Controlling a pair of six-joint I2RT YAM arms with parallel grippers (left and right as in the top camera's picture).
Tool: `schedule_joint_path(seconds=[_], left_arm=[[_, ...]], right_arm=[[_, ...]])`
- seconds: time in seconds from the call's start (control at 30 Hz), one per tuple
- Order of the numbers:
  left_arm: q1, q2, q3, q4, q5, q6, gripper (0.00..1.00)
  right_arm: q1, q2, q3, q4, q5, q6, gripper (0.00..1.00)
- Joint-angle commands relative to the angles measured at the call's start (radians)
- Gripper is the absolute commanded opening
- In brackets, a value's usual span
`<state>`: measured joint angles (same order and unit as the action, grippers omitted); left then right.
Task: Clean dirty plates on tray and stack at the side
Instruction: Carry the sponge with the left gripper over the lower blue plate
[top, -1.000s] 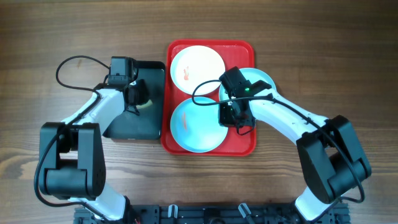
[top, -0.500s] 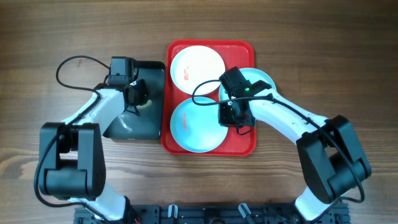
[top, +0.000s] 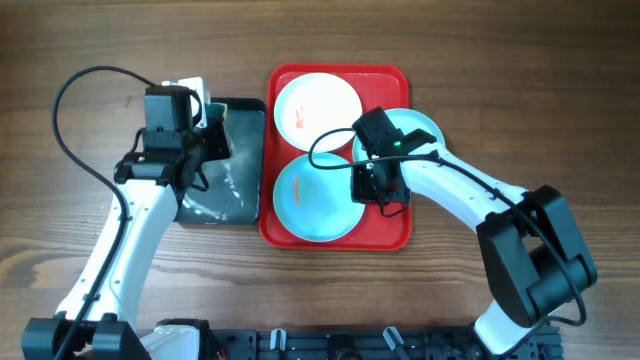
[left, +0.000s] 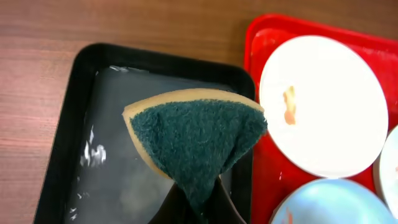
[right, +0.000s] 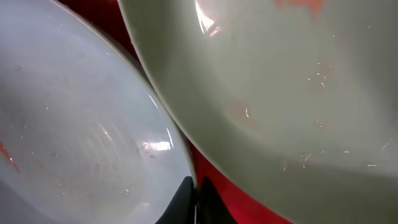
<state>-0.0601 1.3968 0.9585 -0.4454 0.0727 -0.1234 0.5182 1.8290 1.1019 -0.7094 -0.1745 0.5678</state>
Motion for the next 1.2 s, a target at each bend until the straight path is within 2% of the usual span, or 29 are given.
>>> schedule_joint_path(seconds=[0.0, 0.43, 0.73, 0.77, 0.83, 0.87, 0.97, 1.17], left_arm=[[-0.003, -0.007, 0.006, -0.004, 0.012, 0.039, 0.04], [-0.003, -0.007, 0.006, -0.091, 0.012, 0.038, 0.04], [-0.003, -0.007, 0.006, -0.098, -0.011, 0.037, 0.04], [-0.003, -0.004, 0.006, -0.098, -0.058, 0.032, 0.04], [-0.003, -0.002, 0.006, -0.101, -0.152, -0.08, 0.04], [-0.006, -0.002, 0.006, -0.092, -0.119, -0.09, 0.04], [-0.016, 0.008, 0.006, -0.086, -0.119, 0.009, 0.04], [-0.016, 0.04, 0.006, -0.109, -0.119, 0.011, 0.04]], right_arm=[[-0.005, 0.014, -0.003, 0.003, 0.017, 0.008, 0.04], [-0.005, 0.015, -0.003, 0.002, 0.017, 0.008, 0.04], [-0.005, 0.015, -0.003, 0.002, 0.017, 0.008, 0.04], [-0.005, 0.015, -0.003, 0.002, 0.017, 0.008, 0.04], [-0.005, 0.015, -0.003, 0.002, 0.017, 0.008, 0.04], [-0.005, 0.015, -0.003, 0.002, 0.017, 0.008, 0.04], [-0.005, 0.015, -0.003, 0.002, 0.017, 0.008, 0.04], [-0.005, 0.015, -0.003, 0.002, 0.017, 0.008, 0.04]])
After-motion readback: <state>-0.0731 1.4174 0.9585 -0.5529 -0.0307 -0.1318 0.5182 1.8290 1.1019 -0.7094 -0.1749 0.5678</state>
